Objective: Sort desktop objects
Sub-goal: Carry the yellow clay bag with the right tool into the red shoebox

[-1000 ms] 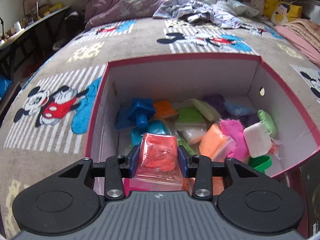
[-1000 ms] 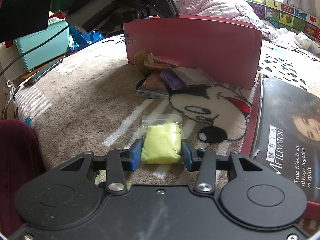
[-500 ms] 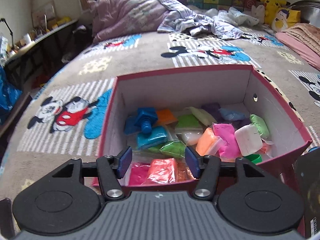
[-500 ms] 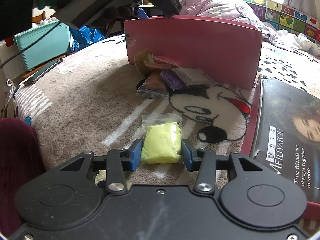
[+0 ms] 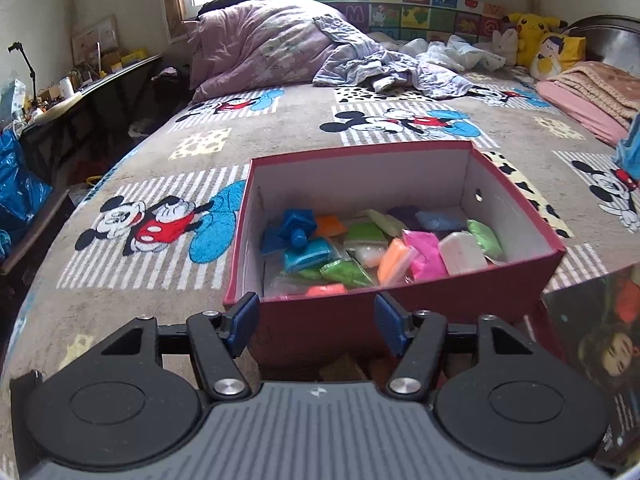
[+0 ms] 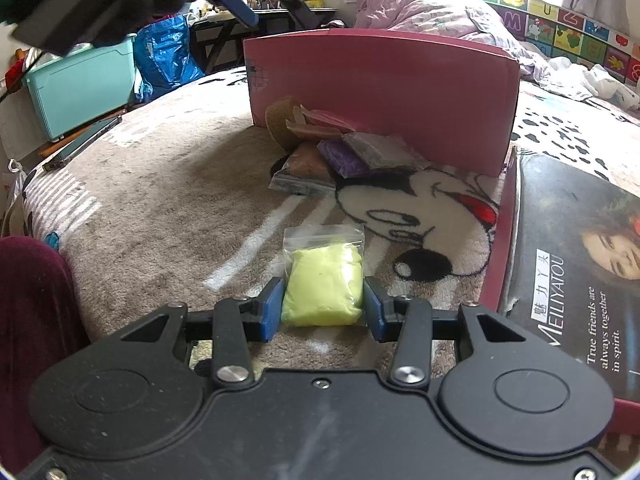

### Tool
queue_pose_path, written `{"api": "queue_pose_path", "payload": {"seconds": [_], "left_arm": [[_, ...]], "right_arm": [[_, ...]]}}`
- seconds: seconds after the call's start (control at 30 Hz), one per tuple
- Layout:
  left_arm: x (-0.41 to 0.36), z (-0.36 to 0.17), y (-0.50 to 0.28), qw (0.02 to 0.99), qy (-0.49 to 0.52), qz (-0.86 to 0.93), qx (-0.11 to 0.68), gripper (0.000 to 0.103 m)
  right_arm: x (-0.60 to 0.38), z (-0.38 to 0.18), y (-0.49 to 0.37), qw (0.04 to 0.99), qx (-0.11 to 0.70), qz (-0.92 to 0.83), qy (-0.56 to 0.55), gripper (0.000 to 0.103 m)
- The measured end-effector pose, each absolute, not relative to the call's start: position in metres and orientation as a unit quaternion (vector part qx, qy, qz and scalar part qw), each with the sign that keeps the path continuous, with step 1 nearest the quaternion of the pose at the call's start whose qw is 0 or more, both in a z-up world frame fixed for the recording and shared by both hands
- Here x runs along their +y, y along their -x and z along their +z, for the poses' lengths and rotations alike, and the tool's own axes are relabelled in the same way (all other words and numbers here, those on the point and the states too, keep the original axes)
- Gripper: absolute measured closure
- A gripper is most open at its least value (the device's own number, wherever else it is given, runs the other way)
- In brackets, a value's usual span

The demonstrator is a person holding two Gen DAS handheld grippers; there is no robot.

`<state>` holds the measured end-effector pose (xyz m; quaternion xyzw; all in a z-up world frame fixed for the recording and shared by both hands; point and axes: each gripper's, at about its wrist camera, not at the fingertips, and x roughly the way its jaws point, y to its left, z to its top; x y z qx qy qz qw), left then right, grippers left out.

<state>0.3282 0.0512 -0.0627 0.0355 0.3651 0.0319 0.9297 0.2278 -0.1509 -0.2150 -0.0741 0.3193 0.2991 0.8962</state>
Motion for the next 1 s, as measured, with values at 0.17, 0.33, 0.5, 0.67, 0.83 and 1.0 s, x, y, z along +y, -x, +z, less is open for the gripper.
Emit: {"api": "queue_pose_path", "payload": {"seconds": [0.17, 0.33, 0.5, 0.67, 0.83, 1.0], "left_arm": [[0.054, -0.073, -0.309, 0.928, -0.014, 0.026, 0.370, 0.040], [0.056, -0.099, -0.277, 0.934, 0.024, 0.026, 0.355, 0.040], [0.049, -0.130, -0.234, 0.950, 0.052, 0.020, 0.308, 0.040], [0.037, -0.147, -0.206, 0.962, 0.051, 0.012, 0.270, 0.040], [0.035, -0.158, -0.197, 0.963, 0.065, 0.010, 0.262, 0.039], [0.026, -0.173, -0.197, 0.958, 0.041, 0.005, 0.284, 0.039]], "right_arm": [[-0.152, -0.214, -0.228, 0.894, 0.325, 0.299, 0.072, 0.061], [-0.156, -0.209, -0.230, 0.892, 0.337, 0.297, 0.053, 0.063], [-0.163, -0.203, -0.224, 0.893, 0.340, 0.292, 0.039, 0.063], [-0.174, -0.191, -0.221, 0.895, 0.342, 0.287, 0.013, 0.063], [-0.185, -0.176, -0.220, 0.900, 0.335, 0.279, -0.002, 0.063], [-0.189, -0.161, -0.222, 0.904, 0.328, 0.276, -0.010, 0.063]]}}
